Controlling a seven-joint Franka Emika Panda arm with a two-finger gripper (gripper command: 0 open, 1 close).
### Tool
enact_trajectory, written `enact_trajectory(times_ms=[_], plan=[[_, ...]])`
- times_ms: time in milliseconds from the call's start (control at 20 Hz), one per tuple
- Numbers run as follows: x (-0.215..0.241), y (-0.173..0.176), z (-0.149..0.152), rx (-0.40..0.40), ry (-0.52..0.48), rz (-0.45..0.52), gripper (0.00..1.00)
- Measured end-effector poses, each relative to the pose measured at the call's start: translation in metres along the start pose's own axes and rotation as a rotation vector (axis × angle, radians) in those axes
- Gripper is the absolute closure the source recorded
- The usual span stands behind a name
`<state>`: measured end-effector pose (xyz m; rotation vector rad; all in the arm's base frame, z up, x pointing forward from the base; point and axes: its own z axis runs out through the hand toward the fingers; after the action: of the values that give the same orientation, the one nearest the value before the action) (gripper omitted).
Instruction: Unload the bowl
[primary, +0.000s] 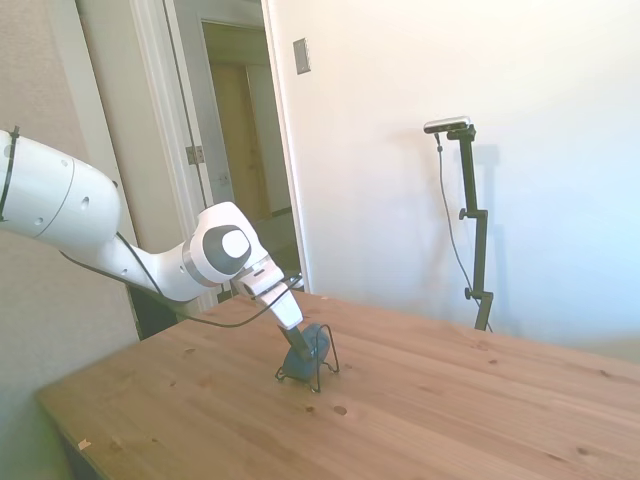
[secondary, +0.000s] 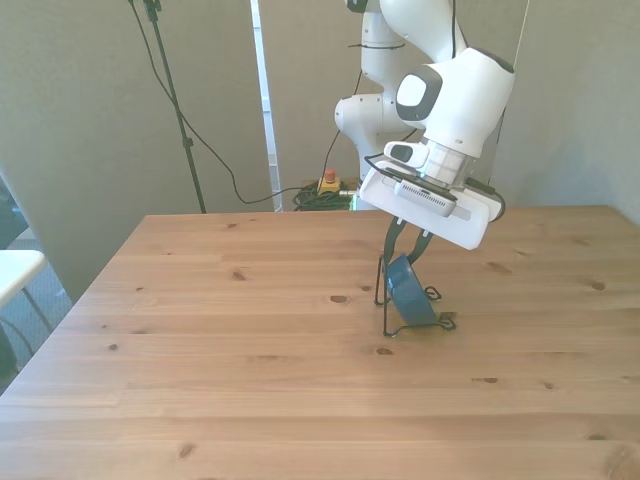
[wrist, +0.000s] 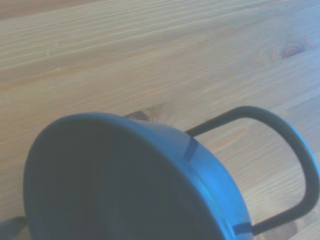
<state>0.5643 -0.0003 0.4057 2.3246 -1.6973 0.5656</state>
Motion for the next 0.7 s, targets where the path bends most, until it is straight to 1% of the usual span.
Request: enact_trajectory(times_ms=[500,600,700], plan=[[0.002,0.004,0.000,-0.010,0.007,-0.003,1.00],[0.002,0.006,-0.003,-0.007,0.008,-0.009,1.00],[-0.005,0.009,-0.016,0.014,0.011,-0.029,1.00]])
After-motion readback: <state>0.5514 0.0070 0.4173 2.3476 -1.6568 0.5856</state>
